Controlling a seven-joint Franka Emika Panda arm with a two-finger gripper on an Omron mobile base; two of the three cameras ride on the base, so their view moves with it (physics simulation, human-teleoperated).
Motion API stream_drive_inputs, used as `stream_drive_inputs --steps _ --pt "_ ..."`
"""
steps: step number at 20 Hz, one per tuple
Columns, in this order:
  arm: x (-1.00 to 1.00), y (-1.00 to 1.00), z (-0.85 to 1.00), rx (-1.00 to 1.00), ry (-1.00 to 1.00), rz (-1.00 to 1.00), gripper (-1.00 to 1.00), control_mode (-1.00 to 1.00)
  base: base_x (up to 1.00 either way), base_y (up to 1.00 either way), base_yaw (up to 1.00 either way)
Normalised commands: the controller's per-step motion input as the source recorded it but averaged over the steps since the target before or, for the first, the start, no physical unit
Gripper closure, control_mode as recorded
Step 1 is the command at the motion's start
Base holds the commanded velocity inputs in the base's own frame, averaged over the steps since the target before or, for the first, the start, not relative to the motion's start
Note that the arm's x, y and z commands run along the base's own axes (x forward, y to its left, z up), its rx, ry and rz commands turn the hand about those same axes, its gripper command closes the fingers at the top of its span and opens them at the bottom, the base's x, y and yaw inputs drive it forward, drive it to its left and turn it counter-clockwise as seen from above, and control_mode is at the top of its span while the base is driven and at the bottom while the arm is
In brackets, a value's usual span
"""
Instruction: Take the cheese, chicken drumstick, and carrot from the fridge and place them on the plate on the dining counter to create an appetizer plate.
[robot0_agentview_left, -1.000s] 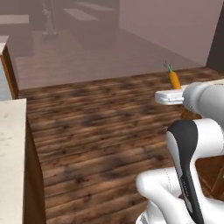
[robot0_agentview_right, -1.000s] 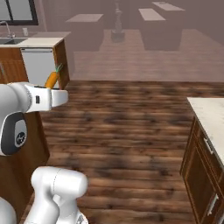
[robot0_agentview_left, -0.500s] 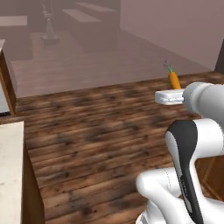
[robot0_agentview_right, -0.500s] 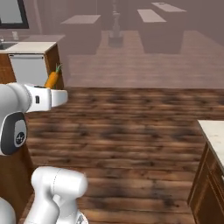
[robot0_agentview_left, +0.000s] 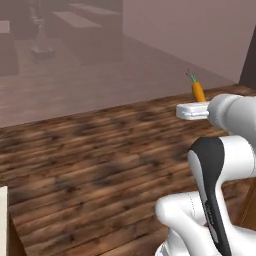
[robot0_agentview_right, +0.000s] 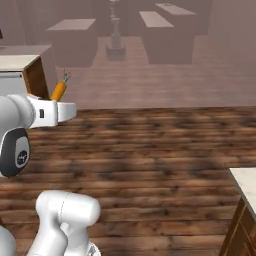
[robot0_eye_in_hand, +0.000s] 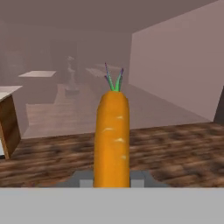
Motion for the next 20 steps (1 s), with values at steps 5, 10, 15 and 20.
stream_drive_inputs --steps 5,10,15,20 --pt "0.00 0.00 0.00 0.00 0.00 0.00 1.00 1.00 0.79 -0.37 -0.35" --pt "0.00 0.00 0.00 0.00 0.00 0.00 1.00 1.00 0.74 -0.38 -0.37" --pt "0.00 0.00 0.00 0.00 0.00 0.00 1.00 1.00 0.76 -0.16 -0.37" --pt "0.00 0.00 0.00 0.00 0.00 0.00 1.00 1.00 0.82 0.15 -0.37"
